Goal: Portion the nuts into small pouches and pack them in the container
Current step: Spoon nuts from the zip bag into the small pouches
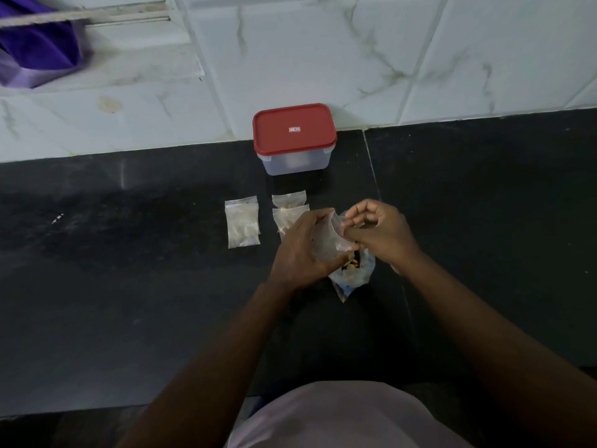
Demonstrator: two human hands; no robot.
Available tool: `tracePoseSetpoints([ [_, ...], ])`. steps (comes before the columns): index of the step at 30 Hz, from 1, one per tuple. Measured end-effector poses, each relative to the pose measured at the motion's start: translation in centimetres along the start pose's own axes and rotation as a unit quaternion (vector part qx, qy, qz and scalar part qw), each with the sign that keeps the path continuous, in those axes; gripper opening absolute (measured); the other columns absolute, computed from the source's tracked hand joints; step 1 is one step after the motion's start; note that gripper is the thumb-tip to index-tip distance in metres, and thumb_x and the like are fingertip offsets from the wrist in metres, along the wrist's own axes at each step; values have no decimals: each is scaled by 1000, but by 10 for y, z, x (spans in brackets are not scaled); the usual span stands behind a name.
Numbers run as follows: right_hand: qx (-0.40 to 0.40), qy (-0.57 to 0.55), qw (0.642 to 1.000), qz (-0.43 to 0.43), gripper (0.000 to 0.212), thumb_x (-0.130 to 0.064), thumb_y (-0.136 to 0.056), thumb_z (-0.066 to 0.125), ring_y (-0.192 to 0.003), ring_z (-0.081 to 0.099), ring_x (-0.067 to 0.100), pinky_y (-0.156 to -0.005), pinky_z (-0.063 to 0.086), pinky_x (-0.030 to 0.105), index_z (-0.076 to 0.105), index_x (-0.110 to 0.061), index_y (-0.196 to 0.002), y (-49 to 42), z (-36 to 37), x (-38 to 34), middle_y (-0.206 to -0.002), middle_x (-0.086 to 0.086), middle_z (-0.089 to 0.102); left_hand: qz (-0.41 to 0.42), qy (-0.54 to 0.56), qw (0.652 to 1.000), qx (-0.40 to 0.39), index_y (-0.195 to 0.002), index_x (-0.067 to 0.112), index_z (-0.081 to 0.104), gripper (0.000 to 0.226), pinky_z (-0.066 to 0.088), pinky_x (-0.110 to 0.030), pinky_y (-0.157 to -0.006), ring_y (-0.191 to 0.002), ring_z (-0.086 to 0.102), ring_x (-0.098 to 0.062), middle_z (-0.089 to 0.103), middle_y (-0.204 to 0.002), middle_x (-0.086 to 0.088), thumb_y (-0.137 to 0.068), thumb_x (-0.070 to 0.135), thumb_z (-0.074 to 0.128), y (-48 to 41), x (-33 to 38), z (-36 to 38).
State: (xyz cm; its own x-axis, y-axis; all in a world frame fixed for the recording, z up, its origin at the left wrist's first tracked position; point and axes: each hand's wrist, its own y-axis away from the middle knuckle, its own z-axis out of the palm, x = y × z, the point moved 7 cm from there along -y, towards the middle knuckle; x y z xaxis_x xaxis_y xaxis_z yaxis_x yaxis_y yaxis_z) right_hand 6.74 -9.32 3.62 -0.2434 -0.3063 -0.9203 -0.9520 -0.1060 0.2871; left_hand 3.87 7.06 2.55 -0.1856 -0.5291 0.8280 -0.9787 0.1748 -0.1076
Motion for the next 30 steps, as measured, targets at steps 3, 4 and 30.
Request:
tracePoseSetpoints([
  [3,-10,-7,1000,0,23,1,-82,79,-77,75,12,-59,57,22,68,-14,-96,1,-3,1,-88,3,76,-1,0,1000,9,-139,25,52,77,50,-26,-101,-120,56,-2,58,-131,13,-74,46,89,-1,3,2],
  [4,-7,-11,1000,1,23,1,-82,79,-78,75,13,-59,57,22,68,-13,-96,1,-4,2,-89,4,75,4,1,1000,15,-137,23,54,74,52,-28,-100,-118,58,-3,60,-129,13,-75,44,88,-1,5,2],
  [30,56,53,997,26,16,-38,-91,74,-84,70,5,-73,54,25,72,-26,-101,-31,-32,53,-89,-6,73,-212,134,967,-43,-110,41,58,34,54,-31,-90,-108,64,-12,63,-122,0,-88,18,71,24,-42,18],
])
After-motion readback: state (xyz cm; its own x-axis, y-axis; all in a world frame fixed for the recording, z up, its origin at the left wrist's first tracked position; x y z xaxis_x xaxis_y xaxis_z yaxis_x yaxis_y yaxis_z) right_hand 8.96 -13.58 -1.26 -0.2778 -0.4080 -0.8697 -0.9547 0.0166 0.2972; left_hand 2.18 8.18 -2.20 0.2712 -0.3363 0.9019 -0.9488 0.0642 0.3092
